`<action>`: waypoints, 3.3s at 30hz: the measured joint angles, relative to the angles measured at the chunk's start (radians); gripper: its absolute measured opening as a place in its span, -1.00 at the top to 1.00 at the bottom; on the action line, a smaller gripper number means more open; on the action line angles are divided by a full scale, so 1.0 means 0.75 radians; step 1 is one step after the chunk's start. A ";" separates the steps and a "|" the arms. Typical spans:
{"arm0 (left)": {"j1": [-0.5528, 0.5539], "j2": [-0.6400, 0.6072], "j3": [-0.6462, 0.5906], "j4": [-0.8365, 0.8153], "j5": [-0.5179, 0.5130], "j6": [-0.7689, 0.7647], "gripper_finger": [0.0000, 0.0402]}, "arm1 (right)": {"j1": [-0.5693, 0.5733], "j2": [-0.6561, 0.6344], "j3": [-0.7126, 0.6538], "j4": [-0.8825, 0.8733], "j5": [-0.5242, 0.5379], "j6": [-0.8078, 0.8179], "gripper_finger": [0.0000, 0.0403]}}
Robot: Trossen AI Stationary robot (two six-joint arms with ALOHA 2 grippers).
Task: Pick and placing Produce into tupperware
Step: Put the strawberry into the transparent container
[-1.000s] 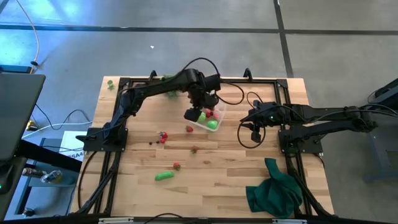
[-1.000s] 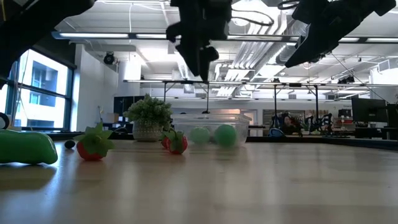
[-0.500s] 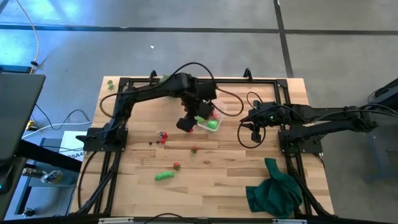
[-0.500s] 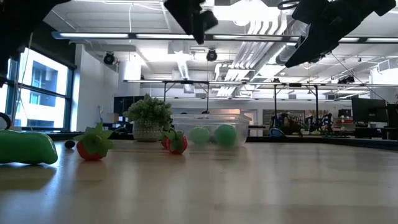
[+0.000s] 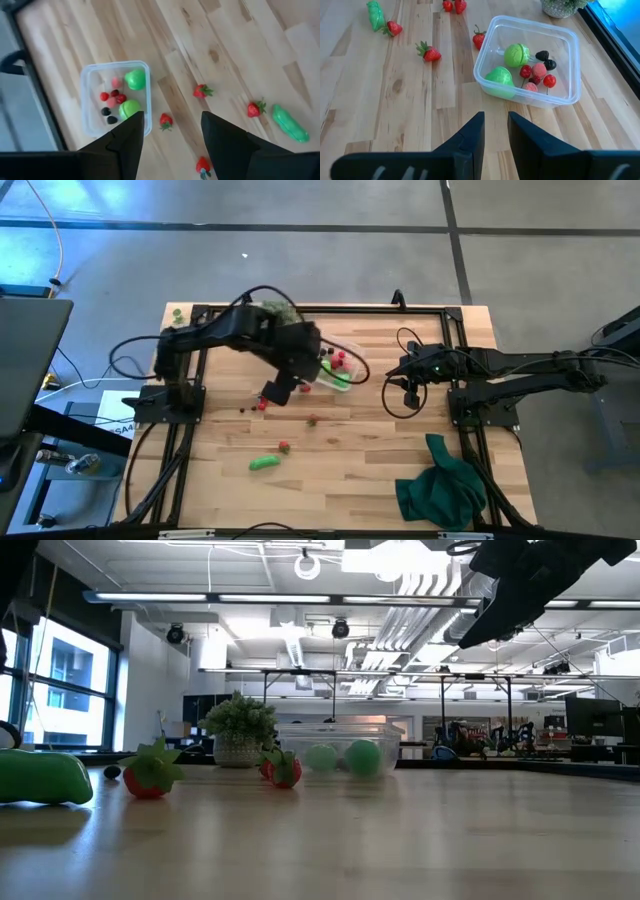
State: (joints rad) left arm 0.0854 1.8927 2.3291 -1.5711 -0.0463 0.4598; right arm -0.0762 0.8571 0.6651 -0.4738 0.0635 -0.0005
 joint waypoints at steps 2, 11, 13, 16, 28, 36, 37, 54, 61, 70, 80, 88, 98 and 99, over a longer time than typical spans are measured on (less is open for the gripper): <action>-0.028 -0.034 0.000 0.000 -0.042 -0.028 0.07 | 0.000 0.000 0.000 0.000 0.000 0.000 0.63; -0.061 -0.275 -0.320 0.003 -0.189 -0.177 0.08 | 0.000 0.000 0.000 0.000 0.001 0.000 0.63; -0.060 -0.355 -0.486 0.001 -0.255 -0.207 0.09 | 0.000 0.000 0.000 0.000 0.001 0.000 0.63; -0.061 -0.465 -0.733 0.036 -0.276 -0.258 0.09 | 0.000 0.000 0.000 0.000 0.001 0.000 0.63; -0.003 -0.687 -1.485 0.628 -0.020 -0.299 0.10 | 0.000 0.000 0.000 0.001 0.005 0.000 0.63; 0.162 -0.687 -1.736 0.881 0.112 -0.192 0.10 | 0.000 0.000 0.000 -0.001 0.004 0.000 0.63; 0.177 -0.687 -1.752 0.891 0.111 -0.176 0.10 | 0.000 0.000 0.000 0.000 0.004 0.000 0.63; 0.317 -0.686 -1.960 1.004 0.172 -0.095 0.10 | 0.000 0.000 0.000 0.000 -0.001 0.000 0.63; 0.314 -0.685 -2.032 1.071 0.191 -0.095 0.10 | 0.000 0.000 0.000 0.000 -0.001 0.000 0.63; 0.314 -0.685 -2.103 1.164 0.202 -0.100 0.10 | 0.000 0.000 0.000 0.000 0.000 0.000 0.63; 0.314 -0.685 -2.116 1.175 0.222 -0.101 0.10 | 0.000 0.000 0.000 0.000 0.001 0.000 0.63; 0.314 -0.682 -2.116 1.191 0.222 -0.100 0.10 | 0.000 0.000 0.000 0.000 0.005 0.000 0.63; 0.314 -0.557 -2.115 1.197 0.211 -0.096 0.10 | 0.000 0.000 0.000 0.000 0.004 0.000 0.63; 0.314 -0.549 -2.115 1.196 0.196 -0.096 0.10 | 0.000 0.000 0.000 0.000 0.004 0.000 0.63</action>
State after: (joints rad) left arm 0.3206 1.4809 0.7425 -0.6743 0.1007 0.3882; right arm -0.0761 0.8571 0.6651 -0.4736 0.0666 -0.0003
